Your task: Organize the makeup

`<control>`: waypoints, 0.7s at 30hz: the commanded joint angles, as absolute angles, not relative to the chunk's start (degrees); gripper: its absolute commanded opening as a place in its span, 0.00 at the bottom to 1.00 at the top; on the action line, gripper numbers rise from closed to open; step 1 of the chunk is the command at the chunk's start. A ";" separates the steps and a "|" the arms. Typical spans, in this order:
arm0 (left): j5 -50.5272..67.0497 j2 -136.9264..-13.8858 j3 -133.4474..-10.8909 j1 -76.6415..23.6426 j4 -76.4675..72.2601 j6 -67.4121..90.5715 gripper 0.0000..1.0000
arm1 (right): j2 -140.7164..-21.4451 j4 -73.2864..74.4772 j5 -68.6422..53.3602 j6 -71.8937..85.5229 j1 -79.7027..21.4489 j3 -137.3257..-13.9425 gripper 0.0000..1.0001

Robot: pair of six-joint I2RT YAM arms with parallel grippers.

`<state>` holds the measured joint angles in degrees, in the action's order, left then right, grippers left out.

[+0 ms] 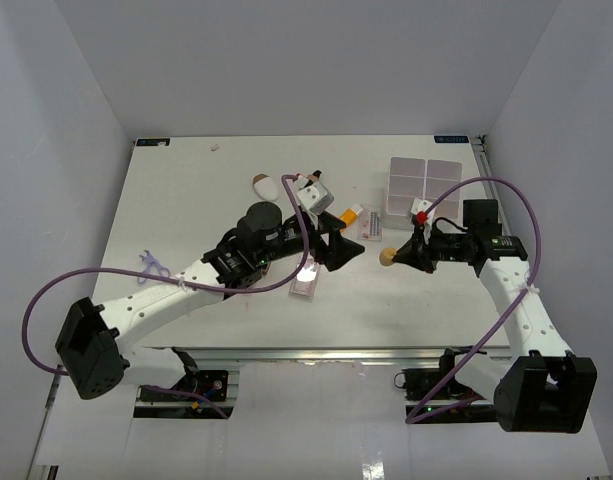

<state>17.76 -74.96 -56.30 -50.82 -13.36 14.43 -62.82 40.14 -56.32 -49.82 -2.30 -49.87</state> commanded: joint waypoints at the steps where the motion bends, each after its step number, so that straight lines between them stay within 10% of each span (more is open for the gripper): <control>1: 10.12 -71.54 -57.24 -49.05 3.56 6.73 0.87 | -60.89 26.97 -41.99 -40.90 1.69 -50.24 0.08; 21: 1.50 -66.19 -50.54 -47.99 12.66 1.59 0.98 | -78.29 3.34 -9.49 -21.37 4.57 -58.17 0.08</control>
